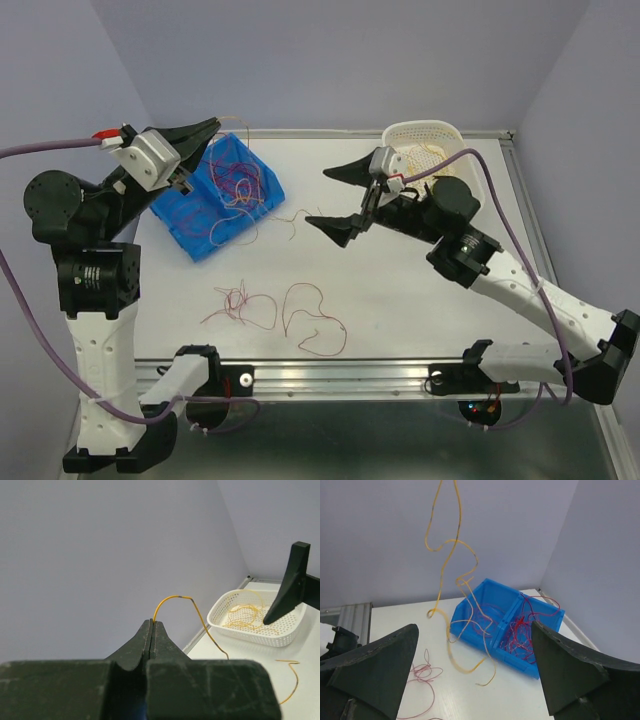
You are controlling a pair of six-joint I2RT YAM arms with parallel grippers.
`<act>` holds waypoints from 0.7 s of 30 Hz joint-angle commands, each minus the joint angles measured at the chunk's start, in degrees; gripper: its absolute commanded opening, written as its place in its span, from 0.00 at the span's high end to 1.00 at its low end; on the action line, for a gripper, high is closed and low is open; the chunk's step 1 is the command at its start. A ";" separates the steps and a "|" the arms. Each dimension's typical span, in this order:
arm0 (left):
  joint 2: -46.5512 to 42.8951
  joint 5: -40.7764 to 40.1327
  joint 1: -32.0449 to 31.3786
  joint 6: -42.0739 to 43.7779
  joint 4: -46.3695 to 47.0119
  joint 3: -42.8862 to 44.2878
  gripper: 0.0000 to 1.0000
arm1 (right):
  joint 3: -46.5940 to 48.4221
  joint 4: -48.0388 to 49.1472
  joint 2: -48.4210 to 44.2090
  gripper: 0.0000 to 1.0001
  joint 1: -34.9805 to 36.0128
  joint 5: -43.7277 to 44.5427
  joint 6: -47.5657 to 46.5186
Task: Untangle the cables
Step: Untie the cable.
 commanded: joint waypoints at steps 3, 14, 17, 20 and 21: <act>-1.33 3.82 -0.52 -0.87 3.96 -1.89 1.00 | 13.33 -5.82 6.00 0.00 0.18 -3.21 0.44; -1.59 4.70 -2.19 -0.79 4.49 -4.35 1.00 | 35.22 -12.76 26.21 0.00 0.10 -14.79 4.48; -1.59 4.44 -2.63 -0.52 4.57 -4.71 1.00 | 36.63 -12.76 28.24 0.00 0.18 -19.71 6.84; -1.68 4.26 -2.81 -0.26 4.57 -4.62 1.00 | 36.90 -12.85 29.83 0.01 0.18 -21.67 7.56; -1.76 4.17 -2.90 -0.35 4.57 -4.53 1.00 | 36.38 -12.85 29.83 0.01 0.18 -21.67 7.21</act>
